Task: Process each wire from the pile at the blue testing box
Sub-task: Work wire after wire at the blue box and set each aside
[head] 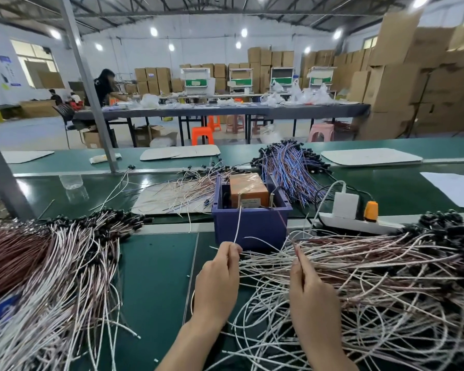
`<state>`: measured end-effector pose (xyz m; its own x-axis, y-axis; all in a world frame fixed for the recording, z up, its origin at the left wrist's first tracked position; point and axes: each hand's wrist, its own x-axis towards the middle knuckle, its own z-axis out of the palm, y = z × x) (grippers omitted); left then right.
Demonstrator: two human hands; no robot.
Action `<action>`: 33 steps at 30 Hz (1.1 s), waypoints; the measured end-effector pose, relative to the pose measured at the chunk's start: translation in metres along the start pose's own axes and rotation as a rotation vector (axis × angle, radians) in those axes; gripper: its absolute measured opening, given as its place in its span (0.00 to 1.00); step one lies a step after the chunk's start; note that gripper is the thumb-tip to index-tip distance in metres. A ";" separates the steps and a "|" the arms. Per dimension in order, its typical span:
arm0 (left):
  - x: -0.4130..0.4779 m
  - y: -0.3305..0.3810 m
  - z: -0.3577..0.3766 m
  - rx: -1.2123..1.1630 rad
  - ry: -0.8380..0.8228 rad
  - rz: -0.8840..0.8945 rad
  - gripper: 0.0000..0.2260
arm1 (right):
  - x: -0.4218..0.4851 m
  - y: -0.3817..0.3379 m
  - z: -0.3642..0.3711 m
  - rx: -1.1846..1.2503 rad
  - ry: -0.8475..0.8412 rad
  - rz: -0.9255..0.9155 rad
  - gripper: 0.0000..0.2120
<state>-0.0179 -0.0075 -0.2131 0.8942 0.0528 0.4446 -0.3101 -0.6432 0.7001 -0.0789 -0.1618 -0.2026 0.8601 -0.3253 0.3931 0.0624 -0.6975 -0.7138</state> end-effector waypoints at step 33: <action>-0.003 0.003 -0.004 -0.103 0.211 -0.061 0.13 | 0.001 0.003 0.000 0.024 0.027 -0.037 0.28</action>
<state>-0.0229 -0.0068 -0.2103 0.8280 0.2546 0.4995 -0.2987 -0.5536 0.7774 -0.0779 -0.1638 -0.2047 0.8431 -0.3166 0.4346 0.1064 -0.6941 -0.7120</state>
